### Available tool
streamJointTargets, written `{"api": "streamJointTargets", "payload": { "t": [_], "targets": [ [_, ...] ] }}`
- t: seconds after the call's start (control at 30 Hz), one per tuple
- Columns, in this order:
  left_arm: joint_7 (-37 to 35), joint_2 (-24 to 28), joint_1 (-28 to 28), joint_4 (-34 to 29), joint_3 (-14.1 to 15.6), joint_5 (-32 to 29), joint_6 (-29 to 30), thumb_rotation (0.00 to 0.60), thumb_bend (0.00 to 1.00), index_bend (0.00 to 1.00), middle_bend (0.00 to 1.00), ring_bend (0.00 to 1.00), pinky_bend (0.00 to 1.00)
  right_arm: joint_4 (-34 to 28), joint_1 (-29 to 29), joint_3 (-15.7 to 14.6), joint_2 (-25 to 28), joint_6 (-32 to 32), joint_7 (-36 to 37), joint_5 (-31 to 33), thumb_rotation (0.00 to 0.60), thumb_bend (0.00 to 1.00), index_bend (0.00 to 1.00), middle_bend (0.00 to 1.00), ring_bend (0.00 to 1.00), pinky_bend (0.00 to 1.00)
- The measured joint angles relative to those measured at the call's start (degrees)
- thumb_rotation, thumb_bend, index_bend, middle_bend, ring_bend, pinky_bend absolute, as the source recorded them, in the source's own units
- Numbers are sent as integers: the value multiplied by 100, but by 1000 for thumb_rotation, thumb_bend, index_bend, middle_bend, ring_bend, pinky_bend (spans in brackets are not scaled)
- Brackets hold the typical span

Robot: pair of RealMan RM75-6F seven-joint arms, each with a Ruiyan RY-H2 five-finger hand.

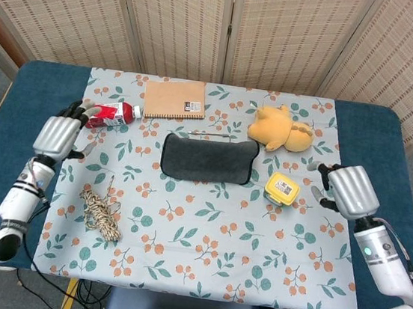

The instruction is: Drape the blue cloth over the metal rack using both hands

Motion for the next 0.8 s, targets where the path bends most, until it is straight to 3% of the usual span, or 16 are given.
{"api": "streamJointTargets", "payload": {
  "t": [0.17, 0.37, 0.6, 0.8],
  "targets": [
    [-150, 418, 786, -517, 421, 581, 751, 600, 351, 128, 7, 28, 174, -97, -638, -333, 185, 689, 206, -379, 600, 327, 368, 656, 591, 874],
    [-327, 576, 1597, -785, 727, 1093, 1654, 600, 351, 131, 7, 27, 173, -211, -1278, -656, 291, 1231, 329, -621, 600, 326, 368, 557, 534, 791],
    [-199, 650, 2338, -1055, 1030, 1732, 2508, 600, 345, 133, 7, 21, 153, -351, -1923, -827, 320, 1821, 199, -668, 600, 326, 333, 483, 431, 645],
    [60, 733, 2768, -1363, 1164, 1961, 2866, 600, 345, 133, 7, 17, 133, -460, -2411, -896, 334, 2164, 98, -559, 600, 326, 333, 475, 408, 629]
  ]
}}
